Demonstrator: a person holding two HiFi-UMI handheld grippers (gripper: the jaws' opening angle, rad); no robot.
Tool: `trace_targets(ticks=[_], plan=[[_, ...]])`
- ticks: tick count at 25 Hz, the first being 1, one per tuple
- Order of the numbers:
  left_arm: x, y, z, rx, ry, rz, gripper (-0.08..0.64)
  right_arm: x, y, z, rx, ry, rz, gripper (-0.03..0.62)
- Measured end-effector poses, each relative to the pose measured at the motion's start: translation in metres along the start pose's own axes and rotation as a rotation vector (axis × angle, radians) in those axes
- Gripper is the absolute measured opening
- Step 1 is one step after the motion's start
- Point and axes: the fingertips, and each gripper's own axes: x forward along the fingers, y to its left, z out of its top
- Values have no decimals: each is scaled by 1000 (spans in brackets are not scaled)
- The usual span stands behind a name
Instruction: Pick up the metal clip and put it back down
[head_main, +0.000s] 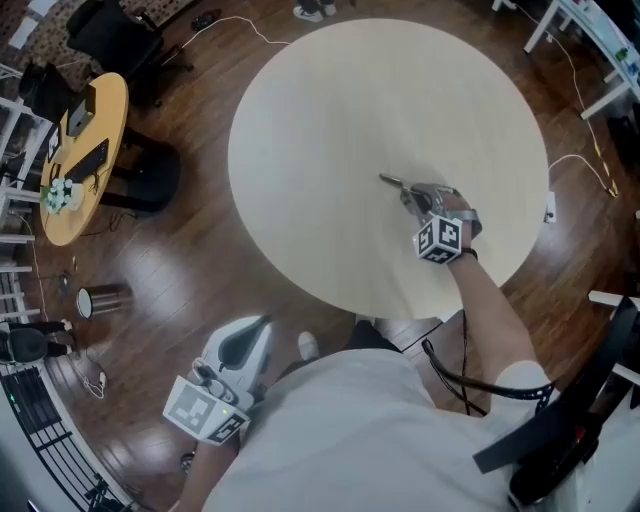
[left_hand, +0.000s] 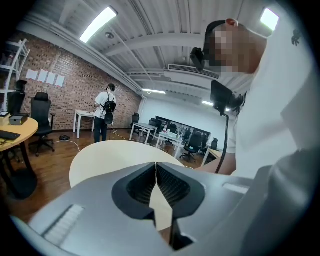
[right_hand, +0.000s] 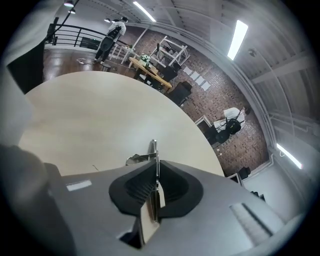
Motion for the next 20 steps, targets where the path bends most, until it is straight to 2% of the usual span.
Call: trace_targets(ticks=[7,10,14,20], plan=[[0,-6,-8,-36,25,10,-3,3,16,3,100,-48,100,72],[0,-14,-12,-46,34,11,-3,-6,9,5,154,-92,102,146],[-1,-10,-13,-34,40,-14,-3,-30,-8,23,229,-144,53,164],[-10,10,-5,73,1,-98,-3,-93,-9,66,342,-194,-51,164]])
